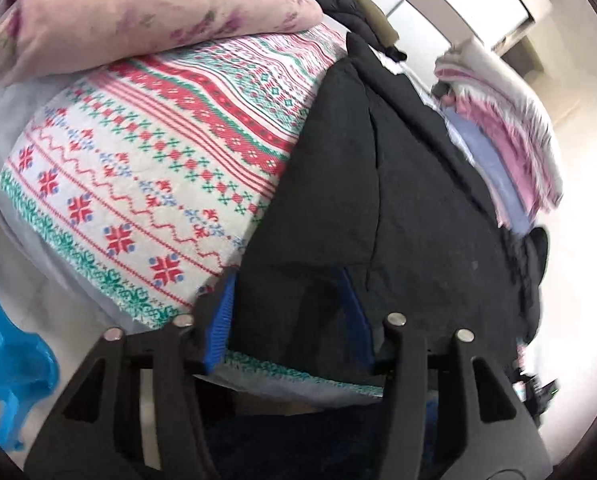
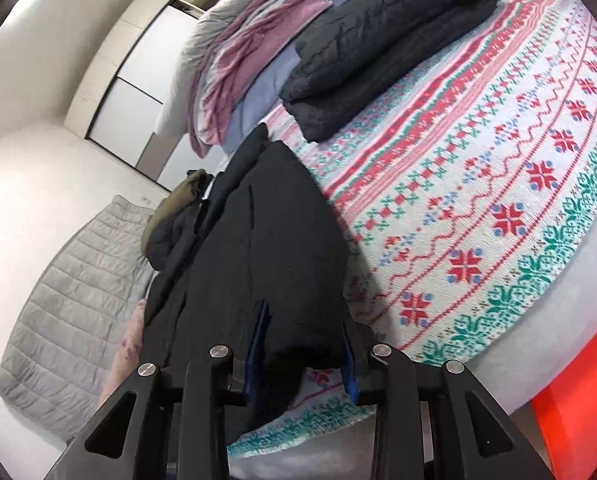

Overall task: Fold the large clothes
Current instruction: 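Raise the held hem higher with both grippers, lifting the coat off the bed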

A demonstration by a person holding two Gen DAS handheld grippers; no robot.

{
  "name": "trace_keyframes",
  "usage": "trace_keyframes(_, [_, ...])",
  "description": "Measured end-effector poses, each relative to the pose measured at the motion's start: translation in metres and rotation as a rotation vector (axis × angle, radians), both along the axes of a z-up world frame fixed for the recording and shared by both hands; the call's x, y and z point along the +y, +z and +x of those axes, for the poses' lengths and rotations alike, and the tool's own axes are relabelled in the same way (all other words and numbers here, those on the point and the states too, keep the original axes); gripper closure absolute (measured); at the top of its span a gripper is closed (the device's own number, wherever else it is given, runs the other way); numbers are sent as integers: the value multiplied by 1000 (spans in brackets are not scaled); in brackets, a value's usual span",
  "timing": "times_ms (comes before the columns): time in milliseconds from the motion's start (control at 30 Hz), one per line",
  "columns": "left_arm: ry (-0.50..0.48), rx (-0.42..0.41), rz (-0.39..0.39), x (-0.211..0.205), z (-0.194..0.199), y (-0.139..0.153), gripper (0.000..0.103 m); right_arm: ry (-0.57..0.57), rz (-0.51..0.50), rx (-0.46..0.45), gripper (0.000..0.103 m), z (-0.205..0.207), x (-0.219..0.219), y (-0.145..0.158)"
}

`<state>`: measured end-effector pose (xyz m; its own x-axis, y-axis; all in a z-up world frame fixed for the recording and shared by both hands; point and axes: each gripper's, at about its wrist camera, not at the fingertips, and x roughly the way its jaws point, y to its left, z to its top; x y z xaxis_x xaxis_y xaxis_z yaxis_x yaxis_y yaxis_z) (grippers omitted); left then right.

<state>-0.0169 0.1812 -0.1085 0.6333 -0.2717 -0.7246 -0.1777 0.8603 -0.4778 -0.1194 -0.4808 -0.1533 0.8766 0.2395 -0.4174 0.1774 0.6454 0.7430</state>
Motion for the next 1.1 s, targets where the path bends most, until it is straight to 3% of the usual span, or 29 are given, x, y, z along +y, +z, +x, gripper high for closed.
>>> trace_keyframes(67, [-14, -3, 43, -3, 2, 0, 82, 0, -9, 7, 70, 2, 0, -2])
trace_keyframes(167, [-11, -12, -25, 5, 3, -5, 82, 1, 41, 1, 72, 4, -5, -11])
trace_keyframes(233, [-1, -20, -101, 13, 2, -10, 77, -7, 70, -6, 72, 3, -7, -12])
trace_keyframes(300, [-8, -46, -189, 19, 0, -13, 58, -6, 75, -9, 72, 5, -5, -11])
trace_keyframes(367, [-10, -63, -189, 16, -1, -11, 58, 8, 101, -13, 71, 9, -3, -11])
trace_keyframes(433, [-19, -73, -117, 5, 0, -6, 69, -1, 91, 3, 72, 14, 0, -12])
trace_keyframes(467, [-26, -80, -91, 0, 0, -3, 88, -3, 71, 10, 73, 15, 2, -11])
trace_keyframes(500, [-32, -78, -85, -4, 1, -2, 90, -1, 48, 21, 74, 17, 4, -9])
trace_keyframes(567, [-20, -93, -114, -3, 0, 0, 90, 7, 29, 20, 90, 15, 7, 1])
trace_keyframes(633, [-24, -115, -159, -1, 1, -1, 90, 8, 12, -52, 90, 8, 10, 14])
trace_keyframes(733, [-27, -99, -208, 2, 5, -10, 88, 19, -5, 1, 86, 18, 14, 13])
trace_keyframes(800, [-18, -109, -251, 5, 6, -14, 84, 10, 49, 59, 86, 25, 9, -4])
trace_keyframes(900, [8, -109, -294, 4, 10, -17, 76, 2, 94, 20, 87, 23, 6, -14])
trace_keyframes(1000, [13, -111, -296, 0, 12, -14, 75, 7, 27, 65, 88, 28, 12, -10])
trace_keyframes(1100, [-10, -155, -292, -3, 7, -5, 75, 10, 59, 74, 87, 30, 7, -4])
